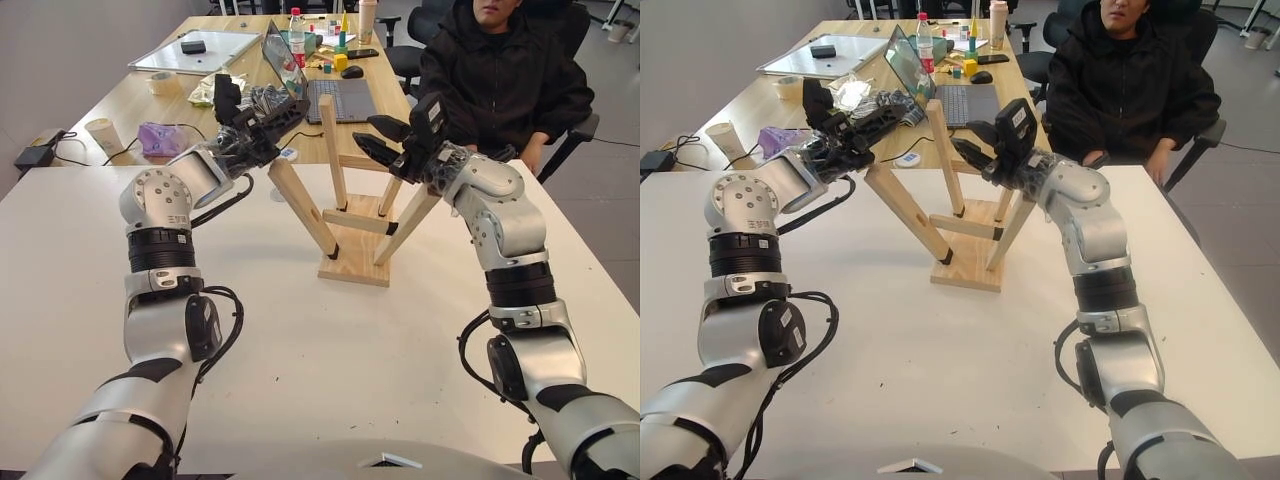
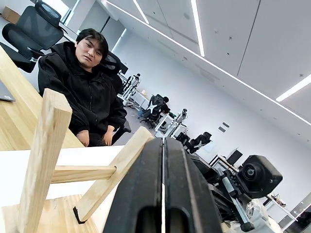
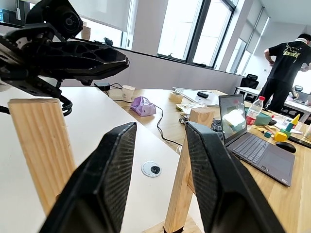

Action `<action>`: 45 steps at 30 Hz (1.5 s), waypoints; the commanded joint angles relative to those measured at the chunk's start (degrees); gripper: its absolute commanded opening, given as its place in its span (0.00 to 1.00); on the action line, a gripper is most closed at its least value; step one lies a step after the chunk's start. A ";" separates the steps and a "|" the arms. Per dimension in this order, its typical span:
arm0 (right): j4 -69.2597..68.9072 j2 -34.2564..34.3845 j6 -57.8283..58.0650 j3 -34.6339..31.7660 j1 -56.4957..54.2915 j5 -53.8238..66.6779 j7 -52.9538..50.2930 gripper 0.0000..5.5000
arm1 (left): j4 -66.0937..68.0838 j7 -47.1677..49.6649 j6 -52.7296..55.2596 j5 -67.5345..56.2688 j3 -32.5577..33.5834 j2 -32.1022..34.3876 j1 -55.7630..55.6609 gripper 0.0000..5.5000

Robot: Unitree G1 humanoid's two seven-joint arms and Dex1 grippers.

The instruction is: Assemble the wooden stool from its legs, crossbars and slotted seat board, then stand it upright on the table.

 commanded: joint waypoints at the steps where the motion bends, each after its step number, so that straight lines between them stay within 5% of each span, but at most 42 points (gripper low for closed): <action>1: 4.06 0.90 3.64 2.64 6.24 -0.73 0.43 0.34 | 4.62 3.65 -6.71 -1.38 7.27 6.22 -12.99 0.00; 4: 4.11 0.88 3.54 2.56 6.36 -0.74 0.35 0.34 | 12.28 4.53 -13.97 0.11 10.28 12.69 -24.14 0.00; 6: 4.22 0.82 3.45 2.47 6.46 -0.77 0.27 0.34 | 11.84 3.35 -11.24 -1.48 9.26 11.05 -24.89 0.00; 10: 3.96 0.91 3.70 2.16 6.60 -0.55 0.03 0.34 | 3.30 -0.16 -4.97 2.57 -5.92 -4.08 2.49 0.00; 13: 3.58 0.17 4.00 1.79 6.80 -0.34 0.27 0.34 | -9.01 0.41 0.67 2.65 -12.59 -6.84 22.19 0.00; 20: 3.13 0.26 3.77 1.28 6.83 0.10 -0.03 0.34 | -10.99 5.97 -6.79 -0.67 0.58 -3.40 14.76 0.00; 27: -7.55 -8.59 5.25 -5.67 3.37 2.90 1.00 0.34 | -31.70 -25.15 -28.22 21.14 -20.26 22.97 25.57 0.00; 30: -7.39 -12.39 5.30 -9.05 -0.42 3.33 0.32 0.34 | -39.41 -43.33 -36.83 27.36 -31.48 31.76 21.92 0.11; 32: -6.72 -11.85 4.82 -9.97 -1.99 3.40 -1.49 0.34 | -39.77 -53.24 -44.15 30.26 -39.04 32.83 13.41 0.19; 36: -8.42 -10.53 8.93 -20.21 -6.76 11.05 -9.75 0.34 | -30.02 -55.96 -71.20 37.24 -57.19 27.10 -0.87 0.32; 39: -8.12 -12.22 9.54 -25.47 -3.97 12.52 -14.00 0.34 | -23.57 -55.90 -88.13 43.69 -62.29 22.56 -1.39 0.36; 45: -11.28 -9.95 10.07 -25.44 5.99 12.50 -18.07 0.34 | -14.10 -46.88 -108.32 62.89 -67.19 15.27 3.50 0.55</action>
